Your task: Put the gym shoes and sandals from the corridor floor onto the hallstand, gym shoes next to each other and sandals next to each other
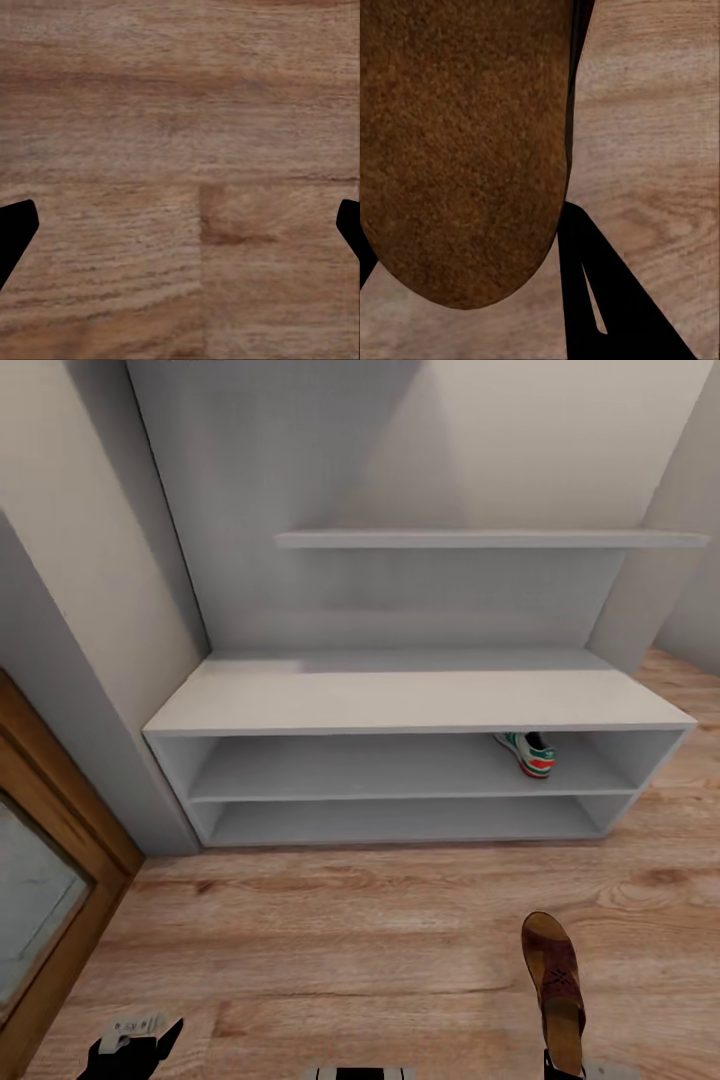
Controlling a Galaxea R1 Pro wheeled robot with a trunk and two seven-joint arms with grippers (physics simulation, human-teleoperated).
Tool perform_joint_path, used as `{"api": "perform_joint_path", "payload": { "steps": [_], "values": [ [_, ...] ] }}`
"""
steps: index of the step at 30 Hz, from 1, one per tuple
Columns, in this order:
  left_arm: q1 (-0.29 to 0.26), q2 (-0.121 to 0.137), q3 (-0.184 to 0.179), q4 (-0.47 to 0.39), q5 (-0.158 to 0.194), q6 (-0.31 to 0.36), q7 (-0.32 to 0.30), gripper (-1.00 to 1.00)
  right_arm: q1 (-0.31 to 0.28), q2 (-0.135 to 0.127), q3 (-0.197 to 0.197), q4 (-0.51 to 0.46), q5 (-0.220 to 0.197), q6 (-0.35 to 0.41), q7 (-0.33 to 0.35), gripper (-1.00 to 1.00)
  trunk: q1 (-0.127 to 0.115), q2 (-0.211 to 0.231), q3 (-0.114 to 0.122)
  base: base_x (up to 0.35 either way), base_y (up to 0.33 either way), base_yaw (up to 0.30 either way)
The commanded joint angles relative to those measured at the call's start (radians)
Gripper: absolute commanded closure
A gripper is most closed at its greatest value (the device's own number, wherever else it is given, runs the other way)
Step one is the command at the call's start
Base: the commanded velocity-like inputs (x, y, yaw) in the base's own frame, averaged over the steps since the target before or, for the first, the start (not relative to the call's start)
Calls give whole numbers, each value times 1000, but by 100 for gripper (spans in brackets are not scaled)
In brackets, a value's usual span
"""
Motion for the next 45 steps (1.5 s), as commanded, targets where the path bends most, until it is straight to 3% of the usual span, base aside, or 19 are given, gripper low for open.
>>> {"api": "perform_joint_path", "payload": {
  "steps": [1, 24, 45],
  "values": [
    [-1, 0, 2, 2, 9, 1, -9, -100, -1, 0, -2, 1, 2, -3, -5, 100, -1, 0, -1, -230, 232, 0],
    [-1, -1, 3, 2, 12, 1, -9, -100, -1, 0, -1, 0, 1, -1, -5, 100, -1, 0, -1, -42, 47, 0],
    [-1, -1, 1, 2, 7, -1, -9, -100, -1, 3, -1, -1, 0, -1, -6, 100, -1, 0, -1, -2, 170, 0]
  ]
}}
